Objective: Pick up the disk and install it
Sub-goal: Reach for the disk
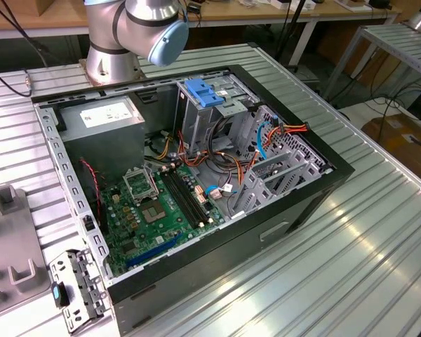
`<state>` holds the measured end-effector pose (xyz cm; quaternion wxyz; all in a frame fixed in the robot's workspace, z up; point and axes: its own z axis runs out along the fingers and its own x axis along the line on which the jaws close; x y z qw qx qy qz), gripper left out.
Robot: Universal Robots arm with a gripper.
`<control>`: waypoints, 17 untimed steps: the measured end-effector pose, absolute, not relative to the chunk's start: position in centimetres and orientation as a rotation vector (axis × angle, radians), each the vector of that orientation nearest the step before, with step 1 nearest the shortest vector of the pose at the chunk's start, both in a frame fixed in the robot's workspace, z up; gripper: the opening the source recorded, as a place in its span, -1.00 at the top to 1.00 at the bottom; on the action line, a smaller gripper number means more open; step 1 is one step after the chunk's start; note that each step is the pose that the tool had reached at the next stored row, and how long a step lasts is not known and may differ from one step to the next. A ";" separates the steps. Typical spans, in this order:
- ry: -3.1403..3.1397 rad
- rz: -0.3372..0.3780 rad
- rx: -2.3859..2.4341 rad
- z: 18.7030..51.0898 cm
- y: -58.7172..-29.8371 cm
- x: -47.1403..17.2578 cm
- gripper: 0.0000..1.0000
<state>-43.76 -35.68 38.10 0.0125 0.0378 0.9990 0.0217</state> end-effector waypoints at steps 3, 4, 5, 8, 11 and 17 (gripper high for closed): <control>3.114 0.068 0.118 38.1 -35.7 -43.8 0.79; 3.114 0.068 0.118 38.1 -35.7 -43.8 0.79; 3.114 0.068 0.118 38.1 -35.7 -43.8 0.79; 3.114 0.068 0.118 38.1 -35.7 -43.8 0.79; 3.114 0.068 0.118 38.1 -35.7 -43.8 0.79; 3.114 0.068 0.118 38.1 -35.7 -44.5 0.79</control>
